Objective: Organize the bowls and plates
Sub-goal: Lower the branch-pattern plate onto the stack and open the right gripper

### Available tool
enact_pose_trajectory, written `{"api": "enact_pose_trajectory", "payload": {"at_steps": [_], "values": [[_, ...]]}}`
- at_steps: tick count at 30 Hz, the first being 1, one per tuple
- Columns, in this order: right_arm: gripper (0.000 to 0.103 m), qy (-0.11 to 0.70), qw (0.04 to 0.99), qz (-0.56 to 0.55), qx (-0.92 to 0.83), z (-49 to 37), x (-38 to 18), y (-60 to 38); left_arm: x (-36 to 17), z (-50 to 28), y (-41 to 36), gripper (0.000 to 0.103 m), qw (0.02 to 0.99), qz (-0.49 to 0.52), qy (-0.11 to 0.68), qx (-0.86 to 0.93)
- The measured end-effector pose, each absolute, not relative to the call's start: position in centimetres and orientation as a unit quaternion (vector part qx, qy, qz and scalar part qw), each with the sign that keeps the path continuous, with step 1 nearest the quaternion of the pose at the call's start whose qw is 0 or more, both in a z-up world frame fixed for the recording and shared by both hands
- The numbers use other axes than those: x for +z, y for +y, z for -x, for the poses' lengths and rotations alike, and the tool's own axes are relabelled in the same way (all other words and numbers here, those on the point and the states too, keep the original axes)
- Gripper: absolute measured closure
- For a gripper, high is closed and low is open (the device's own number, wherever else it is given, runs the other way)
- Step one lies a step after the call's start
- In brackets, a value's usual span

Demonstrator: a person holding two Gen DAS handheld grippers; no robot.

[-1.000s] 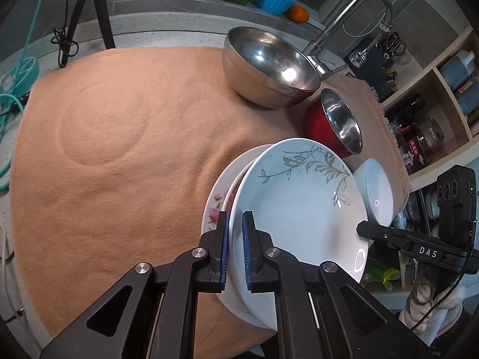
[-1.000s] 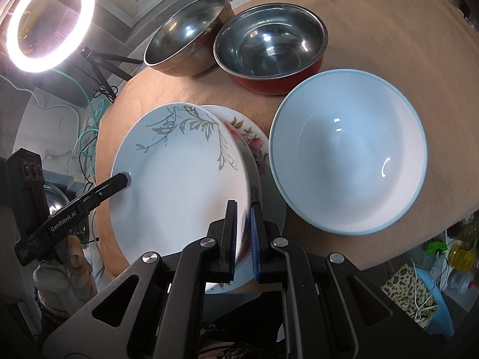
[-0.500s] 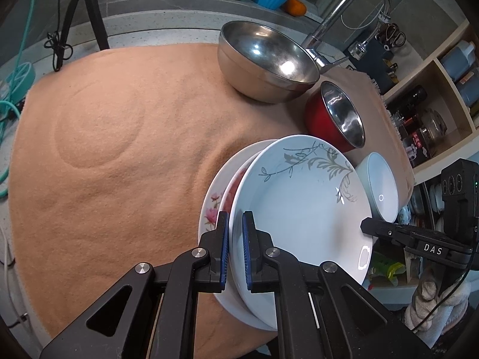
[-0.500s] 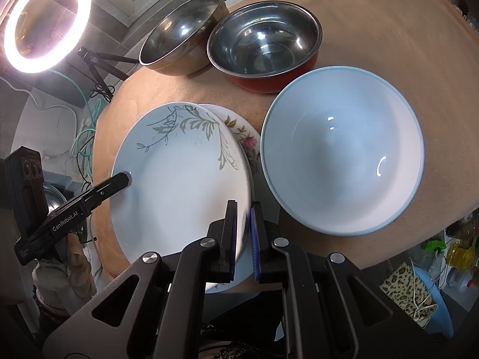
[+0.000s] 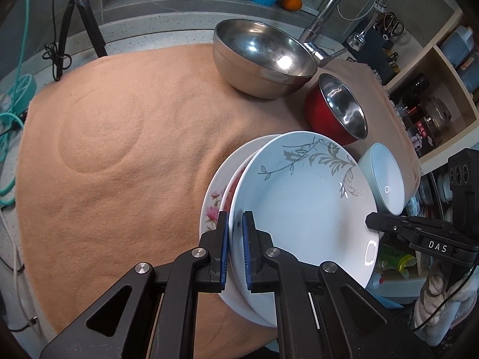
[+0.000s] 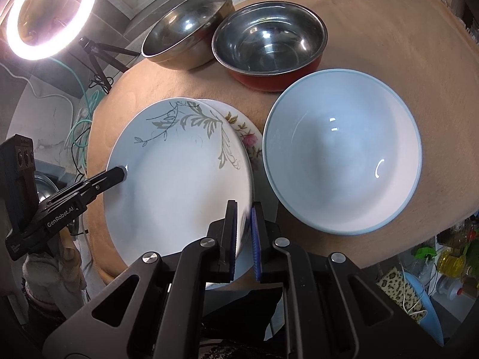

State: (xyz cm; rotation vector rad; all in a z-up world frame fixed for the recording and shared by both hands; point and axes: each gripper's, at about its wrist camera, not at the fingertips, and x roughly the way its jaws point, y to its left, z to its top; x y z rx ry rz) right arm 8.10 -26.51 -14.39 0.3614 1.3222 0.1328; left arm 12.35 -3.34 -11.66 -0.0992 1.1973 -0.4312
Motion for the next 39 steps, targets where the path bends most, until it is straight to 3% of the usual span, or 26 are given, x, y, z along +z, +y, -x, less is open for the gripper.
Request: {"api": "enact_pose_trajectory", "payload": {"at_steps": [33, 35, 37, 39], "values": [[0.092, 0.585, 0.794, -0.148, 0.069, -8.2, -12.1, -26.7, -10.4, -12.6, -2.4, 0.096, 0.813, 0.054, 0.547, -0.192], [0.088, 0.578, 0.800, -0.143, 0.071, -8.4, -11.3, -26.7, -10.1, -12.8, -2.1, 0.096, 0.816, 0.059, 0.543, -0.190], [0.072, 0.567, 0.807, -0.144, 0.076, -8.6, -10.5, -26.8, -9.7, -13.1, -1.8, 0.096, 0.818, 0.065, 0.539, -0.188], [0.070, 0.560, 0.813, -0.141, 0.080, -8.9, -9.7, -26.7, -9.3, -13.4, -1.5, 0.096, 0.821, 0.070, 0.534, -0.187]]}}
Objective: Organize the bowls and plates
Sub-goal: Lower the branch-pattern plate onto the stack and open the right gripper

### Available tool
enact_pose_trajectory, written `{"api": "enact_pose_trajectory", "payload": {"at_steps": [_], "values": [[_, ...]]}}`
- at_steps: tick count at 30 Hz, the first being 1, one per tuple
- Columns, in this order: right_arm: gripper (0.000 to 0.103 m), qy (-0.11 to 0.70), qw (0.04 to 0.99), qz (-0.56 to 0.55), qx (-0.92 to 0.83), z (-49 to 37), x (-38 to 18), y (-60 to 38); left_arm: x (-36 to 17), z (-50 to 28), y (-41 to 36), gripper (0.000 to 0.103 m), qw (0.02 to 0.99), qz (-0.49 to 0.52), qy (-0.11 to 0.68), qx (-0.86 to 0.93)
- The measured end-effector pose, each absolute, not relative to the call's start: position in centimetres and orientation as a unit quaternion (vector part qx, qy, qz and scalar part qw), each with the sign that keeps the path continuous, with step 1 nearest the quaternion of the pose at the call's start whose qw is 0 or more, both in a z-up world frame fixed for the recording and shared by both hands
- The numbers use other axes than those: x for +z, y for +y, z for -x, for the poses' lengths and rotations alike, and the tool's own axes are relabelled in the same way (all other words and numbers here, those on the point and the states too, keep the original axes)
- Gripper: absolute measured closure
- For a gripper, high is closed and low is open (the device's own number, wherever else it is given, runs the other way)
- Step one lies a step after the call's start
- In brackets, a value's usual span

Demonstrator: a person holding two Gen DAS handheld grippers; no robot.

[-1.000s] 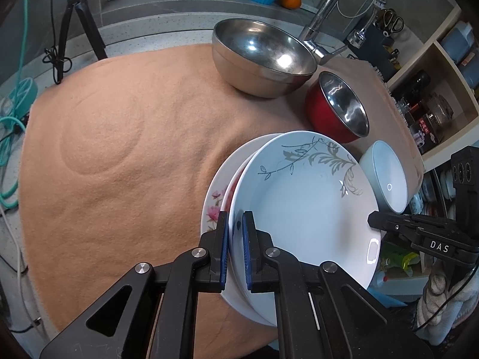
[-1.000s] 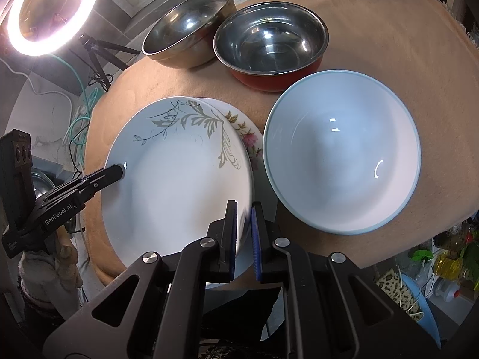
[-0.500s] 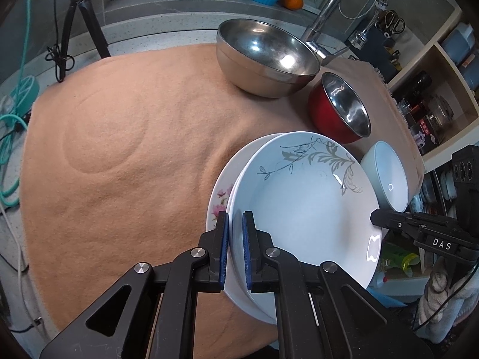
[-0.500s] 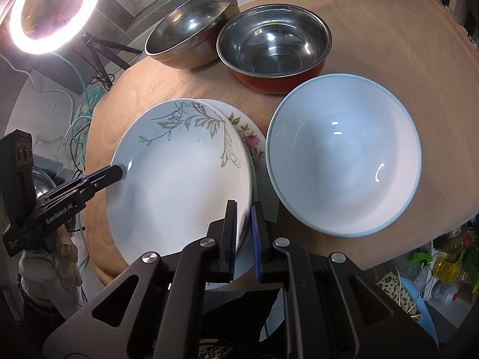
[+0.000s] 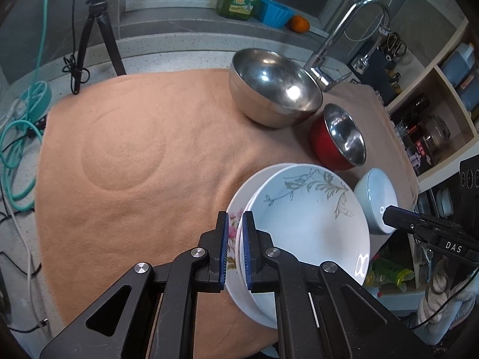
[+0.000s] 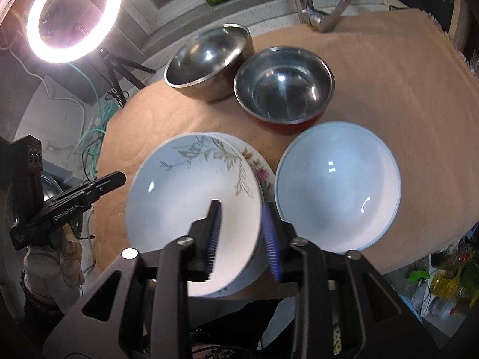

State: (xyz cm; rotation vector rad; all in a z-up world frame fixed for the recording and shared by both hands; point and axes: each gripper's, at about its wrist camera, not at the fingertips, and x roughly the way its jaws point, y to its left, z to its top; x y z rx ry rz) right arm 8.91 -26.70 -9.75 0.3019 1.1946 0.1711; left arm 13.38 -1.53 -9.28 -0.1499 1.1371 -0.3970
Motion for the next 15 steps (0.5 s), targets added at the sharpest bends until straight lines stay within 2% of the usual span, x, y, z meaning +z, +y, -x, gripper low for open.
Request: {"api": "enact_pose_trajectory", "payload": {"at_steps": [15], "values": [[0.070, 0.513, 0.839, -0.153, 0.097, -13.2, -6.3, -26.2, -6.4, -16.3, -0.6, 0.094, 0.845, 0.100, 0.494, -0.180]]}}
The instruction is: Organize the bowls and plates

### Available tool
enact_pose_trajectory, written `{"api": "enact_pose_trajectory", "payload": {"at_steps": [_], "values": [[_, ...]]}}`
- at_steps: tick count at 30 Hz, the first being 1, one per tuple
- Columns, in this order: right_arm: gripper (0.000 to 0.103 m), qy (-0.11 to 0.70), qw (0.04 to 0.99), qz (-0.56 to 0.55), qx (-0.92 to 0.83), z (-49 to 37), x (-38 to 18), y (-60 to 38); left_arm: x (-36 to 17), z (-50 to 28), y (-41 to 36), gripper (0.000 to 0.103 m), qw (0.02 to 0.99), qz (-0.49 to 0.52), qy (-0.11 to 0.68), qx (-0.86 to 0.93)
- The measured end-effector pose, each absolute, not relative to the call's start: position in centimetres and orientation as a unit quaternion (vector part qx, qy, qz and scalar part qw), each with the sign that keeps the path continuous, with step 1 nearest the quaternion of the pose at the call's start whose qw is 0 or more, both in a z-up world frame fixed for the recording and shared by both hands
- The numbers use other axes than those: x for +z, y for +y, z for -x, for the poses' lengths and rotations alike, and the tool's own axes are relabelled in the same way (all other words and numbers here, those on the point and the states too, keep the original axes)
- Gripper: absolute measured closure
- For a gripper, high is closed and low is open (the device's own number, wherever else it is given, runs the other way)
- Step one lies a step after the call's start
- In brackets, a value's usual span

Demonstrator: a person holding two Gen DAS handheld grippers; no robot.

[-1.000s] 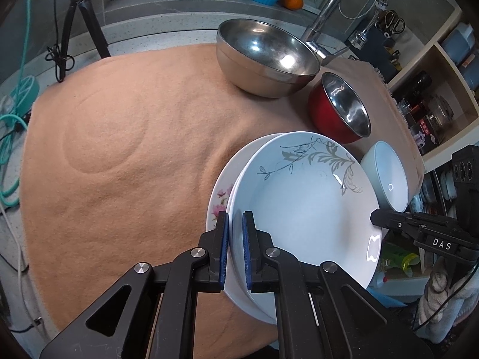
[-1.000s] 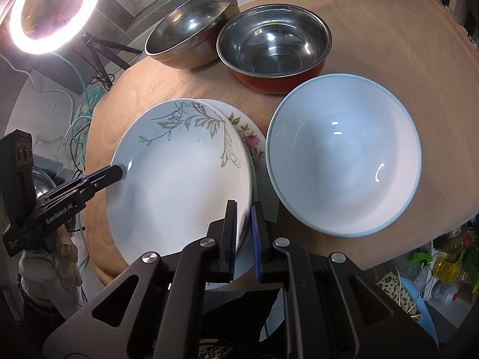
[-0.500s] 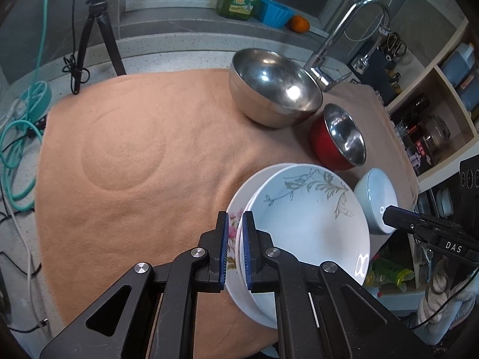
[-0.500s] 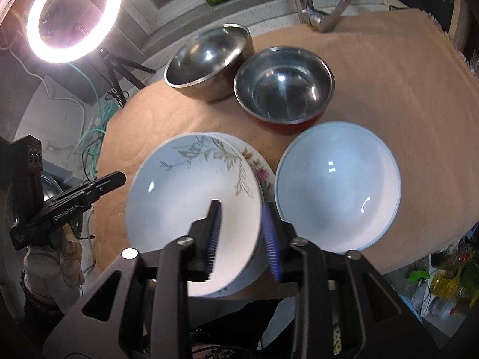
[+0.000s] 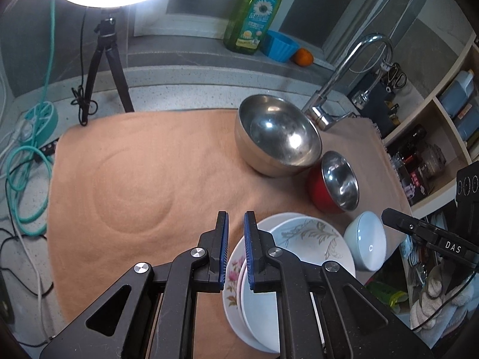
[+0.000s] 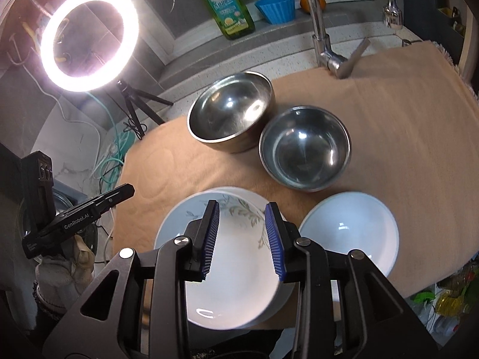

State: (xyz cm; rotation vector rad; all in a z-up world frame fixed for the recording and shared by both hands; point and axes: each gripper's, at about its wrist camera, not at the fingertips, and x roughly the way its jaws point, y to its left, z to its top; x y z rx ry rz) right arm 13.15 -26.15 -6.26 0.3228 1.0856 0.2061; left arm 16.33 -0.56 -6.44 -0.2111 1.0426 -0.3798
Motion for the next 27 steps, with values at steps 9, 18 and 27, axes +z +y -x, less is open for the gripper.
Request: {"api": "enact_pose_trajectory", "payload": {"at_steps": [9, 18, 27], "values": [[0.070, 0.509, 0.838, -0.168, 0.101, -16.6, -6.3, -25.7, -5.8, -18.6, -0.4, 0.091, 0.844, 0.123, 0.487, -0.189], [0.069, 0.519, 0.830, -0.185, 0.092, -20.0, -7.2, -26.1, -6.1, -21.2, -0.9, 0.076, 0.838, 0.138, 0.491, -0.195], [0.070, 0.531, 0.820, -0.201, 0.076, -23.5, -8.5, -26.6, -7.0, -24.3, -1.5, 0.076, 0.829, 0.154, 0.500, -0.197]]}}
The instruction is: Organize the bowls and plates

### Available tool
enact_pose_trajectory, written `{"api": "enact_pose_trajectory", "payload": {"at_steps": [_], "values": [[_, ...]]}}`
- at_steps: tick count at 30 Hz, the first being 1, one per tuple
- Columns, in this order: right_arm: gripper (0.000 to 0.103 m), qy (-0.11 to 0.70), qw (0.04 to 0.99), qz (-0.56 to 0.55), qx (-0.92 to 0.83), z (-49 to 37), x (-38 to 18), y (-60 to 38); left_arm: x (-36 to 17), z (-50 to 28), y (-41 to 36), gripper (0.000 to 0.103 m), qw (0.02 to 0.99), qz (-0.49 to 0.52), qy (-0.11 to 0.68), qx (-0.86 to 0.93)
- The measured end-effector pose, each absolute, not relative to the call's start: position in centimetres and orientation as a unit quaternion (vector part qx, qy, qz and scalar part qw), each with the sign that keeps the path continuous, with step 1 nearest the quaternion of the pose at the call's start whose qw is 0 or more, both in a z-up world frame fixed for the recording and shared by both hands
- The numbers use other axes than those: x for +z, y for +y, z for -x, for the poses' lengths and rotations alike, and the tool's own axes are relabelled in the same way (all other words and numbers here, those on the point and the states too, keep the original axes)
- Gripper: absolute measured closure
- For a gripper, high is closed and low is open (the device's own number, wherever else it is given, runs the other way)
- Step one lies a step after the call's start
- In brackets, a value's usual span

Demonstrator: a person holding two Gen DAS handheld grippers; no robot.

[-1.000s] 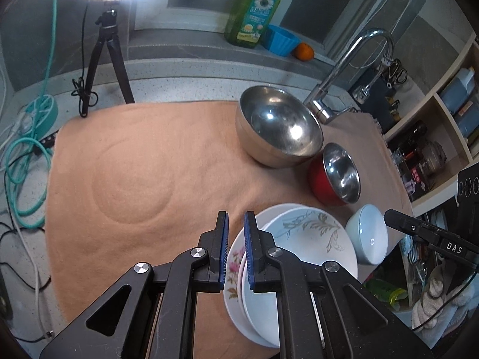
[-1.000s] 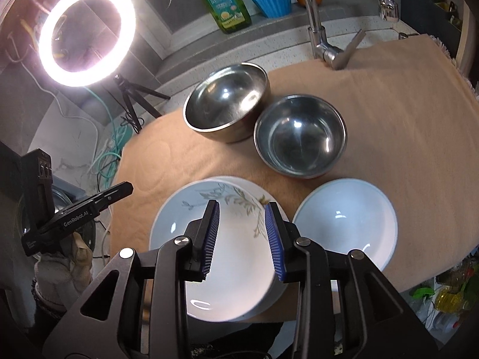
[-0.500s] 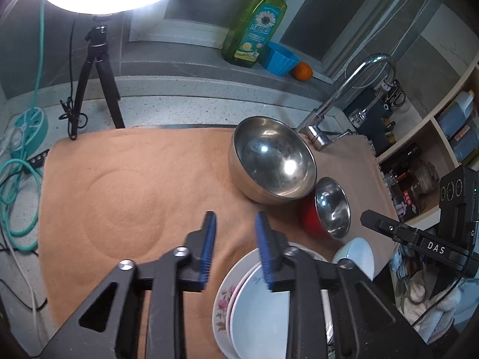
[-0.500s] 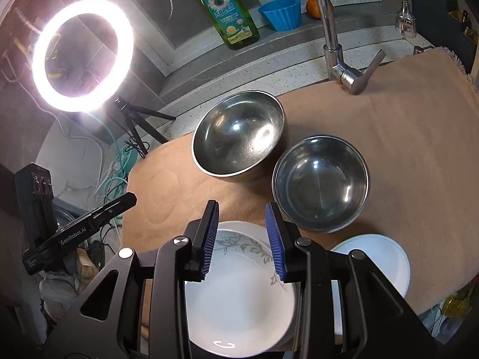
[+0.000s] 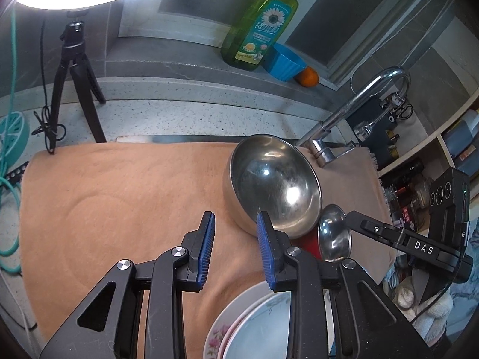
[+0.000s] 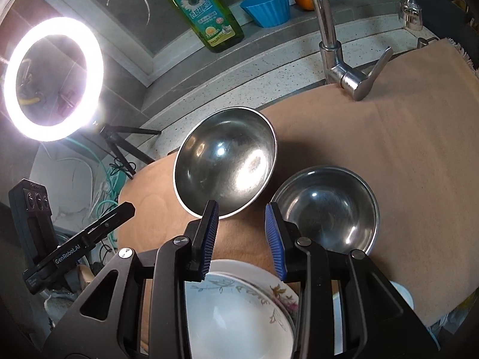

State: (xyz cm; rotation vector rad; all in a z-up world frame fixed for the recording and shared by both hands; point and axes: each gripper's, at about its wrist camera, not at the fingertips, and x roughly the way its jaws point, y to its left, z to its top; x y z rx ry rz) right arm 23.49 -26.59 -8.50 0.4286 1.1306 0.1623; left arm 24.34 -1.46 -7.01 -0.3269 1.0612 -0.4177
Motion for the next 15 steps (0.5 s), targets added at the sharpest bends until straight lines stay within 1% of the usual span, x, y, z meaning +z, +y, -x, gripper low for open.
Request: {"api": "enact_pose_trajectory", "payload": {"at_steps": [15], "values": [[0.070, 0.543, 0.813, -0.206, 0.040, -28.2, -10.9, -27.3, -9.2, -28.1, -2.2, 0.076, 0.812, 0.172, 0.522, -0.197]]}}
